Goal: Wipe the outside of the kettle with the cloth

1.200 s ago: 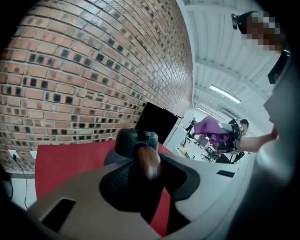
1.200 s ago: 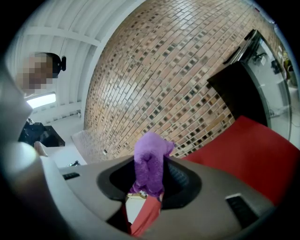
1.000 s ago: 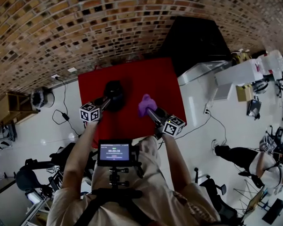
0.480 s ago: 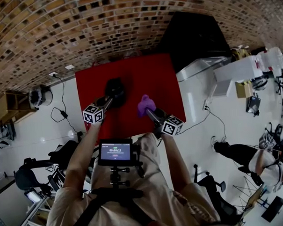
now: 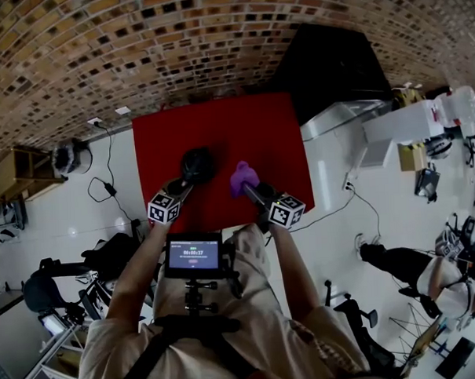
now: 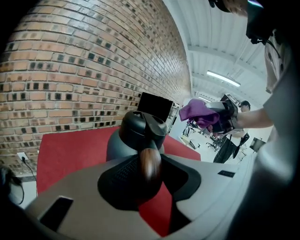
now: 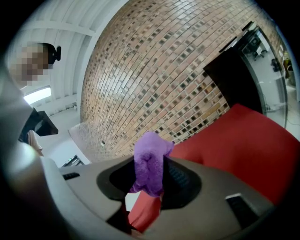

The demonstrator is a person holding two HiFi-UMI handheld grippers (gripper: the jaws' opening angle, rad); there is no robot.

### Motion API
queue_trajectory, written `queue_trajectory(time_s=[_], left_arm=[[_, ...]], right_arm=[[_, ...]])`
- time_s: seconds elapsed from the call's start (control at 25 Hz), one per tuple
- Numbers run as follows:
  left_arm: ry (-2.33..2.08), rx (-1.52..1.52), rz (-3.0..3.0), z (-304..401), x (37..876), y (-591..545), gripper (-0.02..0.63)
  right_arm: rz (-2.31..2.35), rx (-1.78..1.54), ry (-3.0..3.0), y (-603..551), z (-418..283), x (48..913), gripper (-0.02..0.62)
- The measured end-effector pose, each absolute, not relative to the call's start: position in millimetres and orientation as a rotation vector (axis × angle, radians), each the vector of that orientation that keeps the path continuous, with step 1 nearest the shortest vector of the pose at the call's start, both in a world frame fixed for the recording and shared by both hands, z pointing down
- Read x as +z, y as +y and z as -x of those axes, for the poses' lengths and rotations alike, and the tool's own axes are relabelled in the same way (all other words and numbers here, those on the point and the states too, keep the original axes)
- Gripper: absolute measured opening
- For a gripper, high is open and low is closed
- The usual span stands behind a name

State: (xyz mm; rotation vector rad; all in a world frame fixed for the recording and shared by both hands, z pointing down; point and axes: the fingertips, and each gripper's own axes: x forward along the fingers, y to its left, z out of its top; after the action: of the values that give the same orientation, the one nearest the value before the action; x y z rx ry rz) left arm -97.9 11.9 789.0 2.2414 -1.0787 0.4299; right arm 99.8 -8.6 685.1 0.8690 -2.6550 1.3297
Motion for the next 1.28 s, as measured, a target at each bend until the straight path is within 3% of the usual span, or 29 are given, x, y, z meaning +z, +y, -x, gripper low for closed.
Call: queue_trajectory(time_s=[0.08, 0.16, 0.24, 0.84, 0.92, 1.12, 1.28], left_arm=[[-1.078, 0.387, -2.208, 99, 791, 17, 0.155], [-1.074, 0.344, -2.173, 101, 792, 19, 0.237], [-1.085, 0.336, -2.144, 105, 792, 20, 0.263], [-1.174, 0.54, -2.174, 126, 777, 20, 0.265], [-1.152, 0.576, -2.196, 123, 775, 21, 0.247], [-1.135, 0.71, -2.26, 119, 775, 26, 0.126], [-1.111, 0.707, -2.272, 119, 773, 26, 0.12]], right_arm=[[-0.862, 1.309, -2.653, -9, -96, 685, 0.161], [-0.871, 1.29, -2.638, -9, -94, 685, 0.161], [-0.888, 1.29, -2.61, -8, -94, 692, 0.161], [-0.977, 1.235, -2.438, -51, -89, 740, 0.161], [-0.928, 1.217, -2.459, -69, -71, 733, 0.161], [-0.768, 1.218, -2.438, -99, -22, 758, 0.161], [-0.657, 1.272, -2.401, -106, 13, 791, 0.161]])
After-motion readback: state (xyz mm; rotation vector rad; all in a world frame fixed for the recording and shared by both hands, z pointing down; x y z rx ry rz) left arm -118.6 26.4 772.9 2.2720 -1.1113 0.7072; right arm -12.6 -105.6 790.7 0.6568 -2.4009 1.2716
